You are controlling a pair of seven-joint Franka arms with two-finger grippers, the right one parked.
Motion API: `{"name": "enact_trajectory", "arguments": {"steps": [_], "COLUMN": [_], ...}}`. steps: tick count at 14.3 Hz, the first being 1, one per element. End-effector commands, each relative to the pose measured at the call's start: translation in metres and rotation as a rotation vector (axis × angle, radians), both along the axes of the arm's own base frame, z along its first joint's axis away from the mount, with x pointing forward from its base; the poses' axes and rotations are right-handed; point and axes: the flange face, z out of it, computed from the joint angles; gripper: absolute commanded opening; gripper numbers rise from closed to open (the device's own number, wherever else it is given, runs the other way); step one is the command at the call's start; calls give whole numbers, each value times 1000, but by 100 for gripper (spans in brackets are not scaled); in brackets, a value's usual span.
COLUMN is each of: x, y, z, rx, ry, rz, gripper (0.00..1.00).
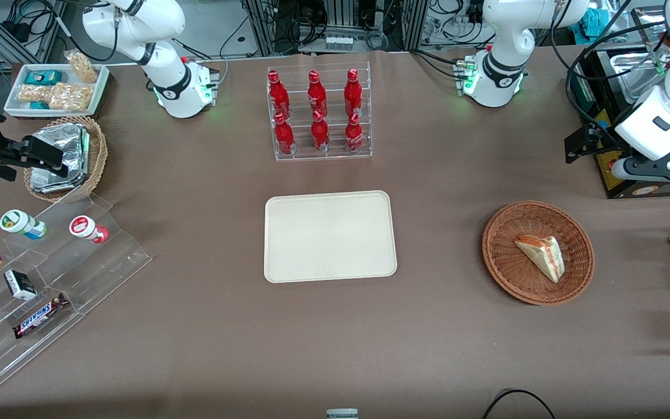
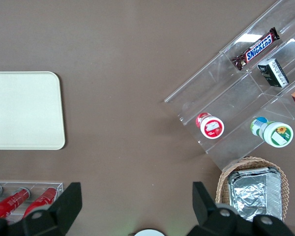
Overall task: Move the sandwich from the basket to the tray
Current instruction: 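Move the left gripper over the sandwich in the wicker basket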
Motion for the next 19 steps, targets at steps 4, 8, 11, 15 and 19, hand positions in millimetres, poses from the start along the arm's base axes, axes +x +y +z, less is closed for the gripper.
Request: {"name": "enact_trajectory", "arguments": {"steps": [4,8,11,15,19], "x": [6,15,15,9,19], "y": [0,9,27,41,46], "z": [-28,-109,-174,-246,-280], "rx": [10,12,7,0,7], "ry": [84,78,49,-53,-81], "rz": [32,40,71,188,446], "gripper": [100,100,100,100,100]}}
